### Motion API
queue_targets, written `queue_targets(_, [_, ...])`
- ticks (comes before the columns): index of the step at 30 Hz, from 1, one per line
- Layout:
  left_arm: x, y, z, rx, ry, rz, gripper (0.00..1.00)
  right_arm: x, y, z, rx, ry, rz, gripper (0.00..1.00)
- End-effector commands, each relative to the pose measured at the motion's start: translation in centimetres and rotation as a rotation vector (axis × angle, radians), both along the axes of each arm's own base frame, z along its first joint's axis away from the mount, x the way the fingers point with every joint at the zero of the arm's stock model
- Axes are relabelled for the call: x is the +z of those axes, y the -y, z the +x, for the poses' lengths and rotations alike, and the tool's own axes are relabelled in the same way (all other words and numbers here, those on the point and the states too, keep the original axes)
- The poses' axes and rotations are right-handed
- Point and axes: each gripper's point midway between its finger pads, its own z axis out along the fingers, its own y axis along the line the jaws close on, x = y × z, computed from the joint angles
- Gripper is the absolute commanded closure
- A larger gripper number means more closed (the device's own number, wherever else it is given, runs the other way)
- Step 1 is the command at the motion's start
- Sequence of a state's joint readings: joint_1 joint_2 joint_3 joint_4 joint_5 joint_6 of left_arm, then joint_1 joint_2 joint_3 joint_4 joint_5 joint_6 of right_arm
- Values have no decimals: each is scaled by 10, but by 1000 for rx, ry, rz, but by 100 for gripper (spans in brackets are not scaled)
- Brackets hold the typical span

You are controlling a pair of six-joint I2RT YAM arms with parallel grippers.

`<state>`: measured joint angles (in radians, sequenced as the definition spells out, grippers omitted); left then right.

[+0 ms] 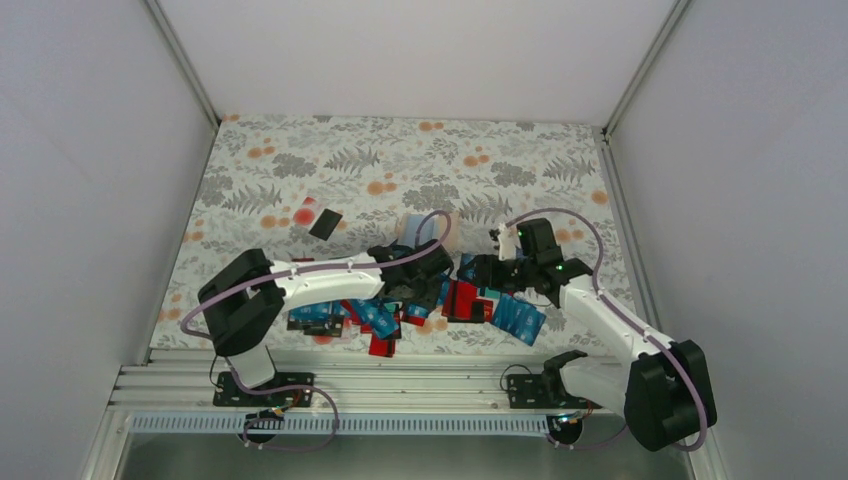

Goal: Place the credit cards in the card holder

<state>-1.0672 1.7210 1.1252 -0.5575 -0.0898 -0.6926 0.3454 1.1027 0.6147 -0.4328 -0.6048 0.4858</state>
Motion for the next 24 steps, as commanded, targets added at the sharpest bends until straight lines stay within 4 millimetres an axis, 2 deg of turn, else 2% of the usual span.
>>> queue_targets(1, [-1,-14,-8,23,-35,12,45,-9,-13,-18,34,-68,98,43])
queue_targets(4, [-17,-16,-19,5,-100,41,37,-19,-12,-22,30,-93,90,43])
queue_targets(9, [-33,-15,-28,12,-149,66,26,-19,-11,-19,24,-82,73,43])
queue_targets(17, [-44,-21,-33,41,-176,146,19,-22,-9,-20,24,-76,56,43])
queue_targets(24, [-50,-18,-39,42,-186,181,18,-22,-9,-21,31,-65,54,44])
